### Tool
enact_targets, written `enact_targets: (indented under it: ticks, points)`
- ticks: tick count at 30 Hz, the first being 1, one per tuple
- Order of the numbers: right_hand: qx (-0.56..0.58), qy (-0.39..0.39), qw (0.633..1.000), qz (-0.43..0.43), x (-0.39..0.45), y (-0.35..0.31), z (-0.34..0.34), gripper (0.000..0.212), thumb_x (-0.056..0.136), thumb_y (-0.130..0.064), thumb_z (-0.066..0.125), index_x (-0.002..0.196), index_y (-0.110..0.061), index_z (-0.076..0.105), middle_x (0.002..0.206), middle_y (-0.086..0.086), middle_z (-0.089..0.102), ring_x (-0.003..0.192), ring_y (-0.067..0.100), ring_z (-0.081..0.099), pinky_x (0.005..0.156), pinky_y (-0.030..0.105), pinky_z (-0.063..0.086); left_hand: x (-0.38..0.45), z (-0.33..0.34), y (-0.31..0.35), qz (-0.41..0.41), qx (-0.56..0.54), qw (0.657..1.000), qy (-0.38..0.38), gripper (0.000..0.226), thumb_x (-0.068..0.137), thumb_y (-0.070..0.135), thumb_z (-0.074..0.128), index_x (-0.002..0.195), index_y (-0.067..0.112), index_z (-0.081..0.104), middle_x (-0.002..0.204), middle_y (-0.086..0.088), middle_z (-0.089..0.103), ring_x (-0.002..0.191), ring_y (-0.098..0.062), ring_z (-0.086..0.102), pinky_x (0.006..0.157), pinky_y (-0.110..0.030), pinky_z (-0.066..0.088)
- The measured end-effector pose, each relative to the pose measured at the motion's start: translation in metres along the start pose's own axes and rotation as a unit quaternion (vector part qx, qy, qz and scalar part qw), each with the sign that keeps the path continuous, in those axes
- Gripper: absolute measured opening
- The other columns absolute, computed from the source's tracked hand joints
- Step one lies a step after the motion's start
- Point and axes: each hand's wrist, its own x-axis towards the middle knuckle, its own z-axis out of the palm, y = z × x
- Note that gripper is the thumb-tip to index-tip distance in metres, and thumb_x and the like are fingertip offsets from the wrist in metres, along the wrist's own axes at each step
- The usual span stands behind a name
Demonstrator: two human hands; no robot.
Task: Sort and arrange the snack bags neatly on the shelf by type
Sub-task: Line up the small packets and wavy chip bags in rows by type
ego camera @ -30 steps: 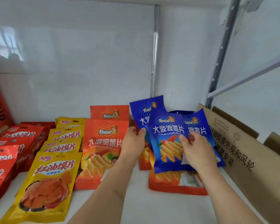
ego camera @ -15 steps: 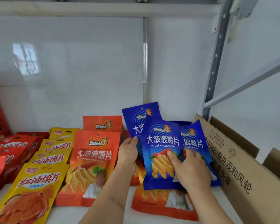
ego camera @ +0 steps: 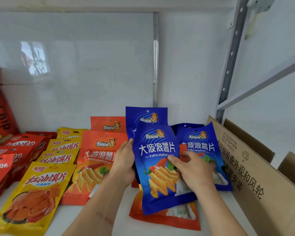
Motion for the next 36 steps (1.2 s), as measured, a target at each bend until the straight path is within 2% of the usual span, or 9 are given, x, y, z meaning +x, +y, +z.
enact_targets:
  ticks: [5, 9, 12, 17, 20, 23, 26, 31, 36]
  points:
    - [-0.033, 0.01, 0.999, 0.003, -0.002, -0.003, 0.009, 0.073, 0.074, -0.076, 0.059, 0.126, -0.024, 0.055, 0.117, -0.001, 0.054, 0.103, 0.016, 0.056, 0.075, 0.03, 0.046, -0.008, -0.009, -0.008, 0.007, -0.026, 0.999, -0.019, 0.045, 0.096, 0.056, 0.053, 0.116, 0.017, 0.066, 0.102, -0.008, 0.078, 0.09, -0.028, 0.076, 0.082, -0.045, 0.059]
    - [-0.044, 0.008, 0.999, 0.018, 0.001, 0.002, 0.014, 0.076, 0.073, -0.081, 0.053, 0.123, -0.024, 0.057, 0.117, -0.002, 0.06, 0.102, 0.016, 0.06, 0.073, 0.03, 0.047, -0.011, -0.011, -0.011, -0.014, -0.037, 0.996, -0.081, 0.078, 0.081, 0.079, 0.046, 0.13, 0.02, 0.062, 0.121, -0.011, 0.072, 0.109, -0.034, 0.07, 0.098, -0.056, 0.052]
    - [-0.036, 0.019, 0.999, 0.023, 0.004, 0.005, 0.014, 0.072, 0.074, -0.081, 0.053, 0.118, -0.024, 0.06, 0.111, -0.004, 0.062, 0.096, 0.015, 0.061, 0.069, 0.029, 0.047, -0.016, -0.007, -0.012, -0.005, -0.009, 0.994, -0.112, 0.07, 0.079, 0.066, 0.061, 0.13, 0.018, 0.061, 0.12, -0.012, 0.073, 0.108, -0.033, 0.071, 0.098, -0.054, 0.053]
    - [-0.024, 0.003, 1.0, 0.005, 0.007, 0.004, 0.012, 0.055, 0.077, -0.075, 0.056, 0.103, -0.027, 0.06, 0.103, -0.006, 0.065, 0.089, 0.011, 0.061, 0.069, 0.029, 0.051, -0.015, -0.004, -0.014, 0.011, 0.024, 0.995, -0.097, 0.028, 0.093, 0.01, 0.064, 0.12, 0.012, 0.061, 0.103, -0.013, 0.077, 0.085, -0.029, 0.076, 0.068, -0.041, 0.062]
    - [-0.035, 0.048, 0.998, 0.02, 0.015, 0.007, -0.002, 0.069, 0.078, -0.079, 0.046, 0.117, -0.024, 0.06, 0.117, 0.0, 0.062, 0.106, 0.023, 0.059, 0.082, 0.037, 0.051, -0.012, -0.009, -0.009, 0.011, 0.028, 0.997, -0.069, 0.023, 0.095, 0.008, 0.063, 0.117, 0.012, 0.062, 0.103, -0.014, 0.077, 0.087, -0.031, 0.075, 0.071, -0.042, 0.061]
    - [-0.104, 0.115, 0.986, 0.059, 0.021, 0.017, -0.018, 0.067, 0.088, -0.066, 0.047, 0.137, -0.022, 0.05, 0.138, 0.01, 0.048, 0.126, 0.032, 0.045, 0.099, 0.046, 0.044, -0.006, -0.019, -0.001, 0.015, 0.026, 0.998, -0.053, 0.022, 0.095, 0.008, 0.063, 0.116, 0.012, 0.063, 0.102, -0.014, 0.077, 0.09, -0.033, 0.074, 0.08, -0.047, 0.059]
    - [-0.141, 0.108, 0.98, 0.087, 0.018, 0.024, -0.016, 0.067, 0.091, -0.061, 0.048, 0.143, -0.02, 0.04, 0.148, 0.011, 0.038, 0.133, 0.034, 0.036, 0.107, 0.049, 0.032, 0.001, -0.031, 0.006, 0.003, 0.012, 0.999, -0.038, 0.018, 0.096, 0.009, 0.061, 0.114, 0.014, 0.064, 0.098, -0.013, 0.078, 0.082, -0.029, 0.075, 0.073, -0.043, 0.058]
    - [-0.076, 0.106, 0.983, 0.133, 0.019, 0.023, -0.009, 0.075, 0.089, -0.061, 0.052, 0.145, -0.016, 0.033, 0.149, 0.014, 0.032, 0.133, 0.038, 0.035, 0.107, 0.054, 0.036, 0.008, -0.039, 0.003, -0.021, 0.004, 0.999, -0.03, 0.018, 0.098, 0.013, 0.06, 0.116, 0.013, 0.061, 0.099, -0.016, 0.077, 0.084, -0.032, 0.075, 0.081, -0.049, 0.058]
    - [0.034, 0.129, 0.983, 0.125, 0.026, 0.024, -0.012, 0.066, 0.092, -0.047, 0.058, 0.144, -0.012, 0.038, 0.143, 0.016, 0.038, 0.125, 0.037, 0.047, 0.096, 0.042, 0.043, 0.012, -0.038, -0.003, -0.018, -0.003, 1.0, -0.019, 0.016, 0.099, 0.013, 0.058, 0.116, 0.014, 0.061, 0.096, -0.014, 0.077, 0.081, -0.031, 0.075, 0.072, -0.044, 0.059]
